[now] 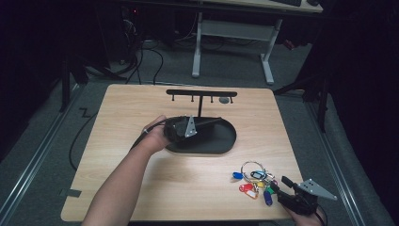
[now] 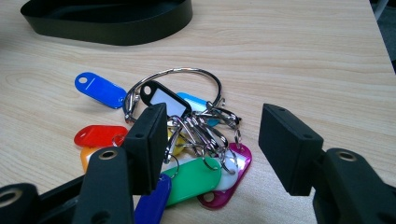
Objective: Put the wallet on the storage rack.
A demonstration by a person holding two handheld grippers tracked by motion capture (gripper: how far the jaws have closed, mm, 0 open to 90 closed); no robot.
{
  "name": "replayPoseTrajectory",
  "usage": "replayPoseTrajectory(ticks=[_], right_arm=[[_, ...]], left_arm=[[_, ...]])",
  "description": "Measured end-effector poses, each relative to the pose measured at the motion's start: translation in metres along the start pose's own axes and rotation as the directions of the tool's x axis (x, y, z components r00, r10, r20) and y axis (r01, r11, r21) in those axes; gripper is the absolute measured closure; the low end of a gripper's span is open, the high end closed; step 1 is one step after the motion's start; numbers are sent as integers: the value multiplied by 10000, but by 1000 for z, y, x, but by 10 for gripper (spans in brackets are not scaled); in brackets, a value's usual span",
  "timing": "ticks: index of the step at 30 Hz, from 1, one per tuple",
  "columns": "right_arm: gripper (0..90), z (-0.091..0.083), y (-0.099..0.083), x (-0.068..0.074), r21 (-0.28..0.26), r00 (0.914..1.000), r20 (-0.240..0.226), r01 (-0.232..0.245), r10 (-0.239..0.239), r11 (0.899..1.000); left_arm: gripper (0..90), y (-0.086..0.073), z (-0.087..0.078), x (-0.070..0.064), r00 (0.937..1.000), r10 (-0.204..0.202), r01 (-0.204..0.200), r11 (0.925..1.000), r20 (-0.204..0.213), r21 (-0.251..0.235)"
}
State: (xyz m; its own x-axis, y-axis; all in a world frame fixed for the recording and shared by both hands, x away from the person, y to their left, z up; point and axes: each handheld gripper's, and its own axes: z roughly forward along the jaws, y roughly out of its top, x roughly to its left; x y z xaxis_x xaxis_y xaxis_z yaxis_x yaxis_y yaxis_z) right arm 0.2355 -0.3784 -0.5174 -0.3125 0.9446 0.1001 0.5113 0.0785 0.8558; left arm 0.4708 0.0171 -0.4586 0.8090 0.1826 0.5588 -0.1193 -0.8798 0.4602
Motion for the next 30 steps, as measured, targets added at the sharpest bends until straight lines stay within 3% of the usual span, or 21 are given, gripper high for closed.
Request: replayPoseTrajectory(ticks=[5,6,8,15,20,25,30], right_arm=[[426,0,0,-1,10,10000,2,21,-21,10000],[426,0,0,-1,9,10000,5,0,0,10000],[426,0,0,0,8,10000,1,2,-2,10000],[426,0,0,1,55,10000,-9,32,-32,10000],[426,1,0,2,66,10000,-21,75,-75,10000],[426,-1,0,1,40,10000,-11,27,-27,10000],[426,0,0,1,46,10000,-32,51,-51,10000]], left_arm=[[735,2,5,-1,9996,288,-286,9988,-28,402],[733,2,8,-4,9982,588,-579,9960,-121,688],[730,0,10,-7,9973,715,-701,9938,-133,859],[718,2,11,-13,9966,818,-809,9913,-46,1037],[680,1,13,-16,9979,598,-618,9931,231,994],[632,0,14,-16,9984,132,-194,9935,552,1124],[574,-2,14,-16,9933,-419,311,9946,1079,995]])
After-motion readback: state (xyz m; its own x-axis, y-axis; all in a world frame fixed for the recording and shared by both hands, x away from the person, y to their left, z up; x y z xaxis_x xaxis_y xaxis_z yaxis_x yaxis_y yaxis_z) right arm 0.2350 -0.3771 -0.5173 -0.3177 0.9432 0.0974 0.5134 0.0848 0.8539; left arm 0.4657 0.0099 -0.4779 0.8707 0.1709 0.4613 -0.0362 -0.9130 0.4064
